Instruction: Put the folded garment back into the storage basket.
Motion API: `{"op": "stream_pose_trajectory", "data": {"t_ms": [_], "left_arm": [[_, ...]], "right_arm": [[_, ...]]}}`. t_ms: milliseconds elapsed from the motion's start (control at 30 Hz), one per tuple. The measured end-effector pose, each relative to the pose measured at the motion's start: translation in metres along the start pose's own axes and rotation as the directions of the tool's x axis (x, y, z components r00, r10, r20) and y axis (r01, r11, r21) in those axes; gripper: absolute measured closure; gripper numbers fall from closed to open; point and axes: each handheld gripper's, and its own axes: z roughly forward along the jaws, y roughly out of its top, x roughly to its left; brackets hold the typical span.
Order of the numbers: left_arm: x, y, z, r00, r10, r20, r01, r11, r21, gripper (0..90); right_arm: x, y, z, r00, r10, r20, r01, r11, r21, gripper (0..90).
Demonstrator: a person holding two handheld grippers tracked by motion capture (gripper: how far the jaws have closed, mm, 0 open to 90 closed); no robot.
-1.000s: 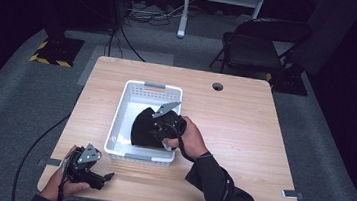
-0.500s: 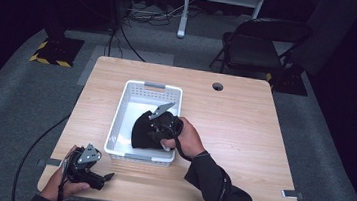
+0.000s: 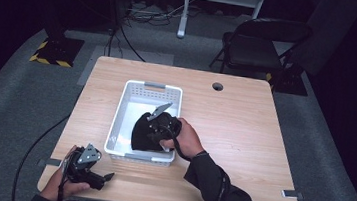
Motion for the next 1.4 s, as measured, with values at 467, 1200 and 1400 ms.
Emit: {"op": "stream_pose_trajectory", "data": {"t_ms": [467,1200,1400], "left_arm": [[0.0000,0.0000,0.0000,1.0000,0.000,-0.001,0.000,1.0000,0.000,0.7],[-0.0001,0.0000,0.0000,1.0000,0.000,0.000,0.000,1.0000,0.000,0.7],[-0.0001,0.0000,0.0000,1.0000,0.000,-0.001,0.000,1.0000,0.000,0.7]], "right_arm": [[0.0003,0.0010,0.0035,1.0000,-0.003,-0.001,0.003,0.999,0.034,46.6],[0.0052,-0.0023,0.0007,0.9981,-0.041,0.047,0.040,0.999,0.020,8.3],[0.0082,-0.0005,0.0012,0.9958,-0.057,0.072,0.054,0.998,0.040,7.5]]}}
